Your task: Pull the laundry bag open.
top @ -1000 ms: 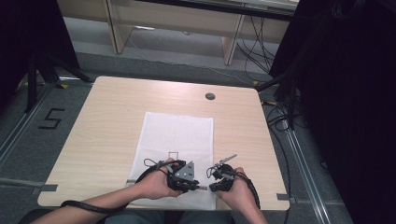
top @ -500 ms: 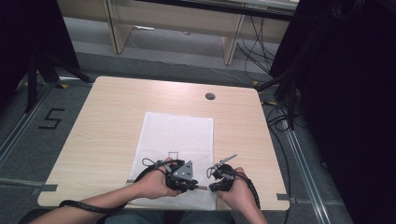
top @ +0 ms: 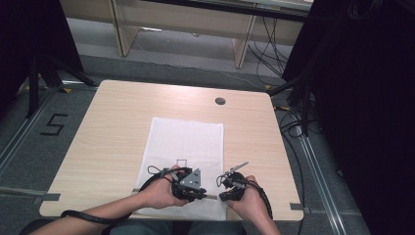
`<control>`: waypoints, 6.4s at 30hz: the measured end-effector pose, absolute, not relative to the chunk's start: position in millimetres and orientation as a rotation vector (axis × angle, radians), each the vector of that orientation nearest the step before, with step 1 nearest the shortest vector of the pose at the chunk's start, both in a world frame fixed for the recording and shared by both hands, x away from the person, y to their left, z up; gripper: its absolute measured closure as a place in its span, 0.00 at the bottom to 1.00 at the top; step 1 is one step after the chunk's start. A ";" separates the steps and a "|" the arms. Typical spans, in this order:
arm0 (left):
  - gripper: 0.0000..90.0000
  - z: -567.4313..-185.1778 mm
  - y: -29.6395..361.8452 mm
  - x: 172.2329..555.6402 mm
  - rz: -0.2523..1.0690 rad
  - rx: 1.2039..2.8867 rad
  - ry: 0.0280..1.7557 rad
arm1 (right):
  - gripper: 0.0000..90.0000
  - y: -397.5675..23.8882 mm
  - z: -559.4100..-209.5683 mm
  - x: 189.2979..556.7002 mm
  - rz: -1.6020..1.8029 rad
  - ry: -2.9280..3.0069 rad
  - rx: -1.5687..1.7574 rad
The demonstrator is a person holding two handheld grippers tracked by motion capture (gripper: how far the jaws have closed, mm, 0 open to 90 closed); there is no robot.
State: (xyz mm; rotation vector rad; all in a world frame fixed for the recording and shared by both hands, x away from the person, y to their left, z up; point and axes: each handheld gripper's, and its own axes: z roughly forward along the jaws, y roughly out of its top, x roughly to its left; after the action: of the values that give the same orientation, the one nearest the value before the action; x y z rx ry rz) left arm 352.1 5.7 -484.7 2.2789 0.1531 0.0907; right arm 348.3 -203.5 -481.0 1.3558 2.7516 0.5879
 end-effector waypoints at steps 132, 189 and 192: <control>0.91 -479.8 42.1 352.7 0.073 2.264 0.187 | 1.00 -203.8 -481.0 349.0 0.596 2.754 1.348; 0.91 -476.4 64.8 352.0 0.075 2.250 0.209 | 1.00 -203.5 -481.0 349.2 0.593 2.757 1.341; 0.91 -476.5 64.9 351.4 0.073 2.251 0.207 | 1.00 -203.5 -481.3 349.2 0.595 2.756 1.338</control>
State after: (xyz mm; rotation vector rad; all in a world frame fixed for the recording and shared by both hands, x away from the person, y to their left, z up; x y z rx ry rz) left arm 351.4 64.9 -476.5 2.2511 0.2072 0.0733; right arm 349.2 -203.5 -481.3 1.3382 2.7559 0.5949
